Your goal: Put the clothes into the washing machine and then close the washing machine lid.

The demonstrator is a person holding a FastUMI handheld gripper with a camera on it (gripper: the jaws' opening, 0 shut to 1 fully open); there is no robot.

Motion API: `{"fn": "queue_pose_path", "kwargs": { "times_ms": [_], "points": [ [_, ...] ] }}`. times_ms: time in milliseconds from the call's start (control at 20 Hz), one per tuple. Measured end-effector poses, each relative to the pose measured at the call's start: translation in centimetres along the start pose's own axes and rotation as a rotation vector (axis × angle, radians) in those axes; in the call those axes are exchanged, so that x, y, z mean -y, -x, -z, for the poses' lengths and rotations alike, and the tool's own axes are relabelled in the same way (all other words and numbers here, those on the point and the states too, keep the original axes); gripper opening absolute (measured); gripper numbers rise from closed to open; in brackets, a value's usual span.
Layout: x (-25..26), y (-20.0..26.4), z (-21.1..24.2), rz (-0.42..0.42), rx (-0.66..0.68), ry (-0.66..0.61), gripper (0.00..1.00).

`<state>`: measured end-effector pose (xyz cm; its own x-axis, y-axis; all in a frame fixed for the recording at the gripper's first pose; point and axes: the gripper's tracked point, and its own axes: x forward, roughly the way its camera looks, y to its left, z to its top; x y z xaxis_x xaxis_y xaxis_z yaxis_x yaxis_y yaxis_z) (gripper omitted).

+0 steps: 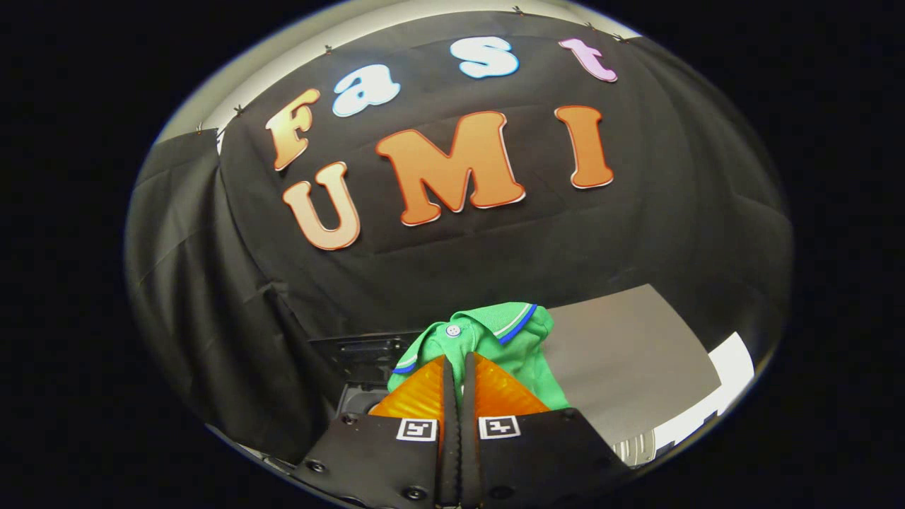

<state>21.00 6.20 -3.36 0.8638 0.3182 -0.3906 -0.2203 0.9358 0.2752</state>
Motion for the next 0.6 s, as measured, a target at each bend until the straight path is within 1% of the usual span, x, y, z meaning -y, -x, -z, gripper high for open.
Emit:
{"fn": "queue_pose_path", "kwargs": {
  "times_ms": [350,450,600],
  "points": [
    [-11.5,-1.4,1.0,-0.137,0.012,0.037,0.08],
    [-14.2,-2.8,2.0,-0.174,-0.004,0.04,0.08],
    [-17.7,-5.8,4.8,-0.218,-0.045,0.045,0.08]
  ]
}}
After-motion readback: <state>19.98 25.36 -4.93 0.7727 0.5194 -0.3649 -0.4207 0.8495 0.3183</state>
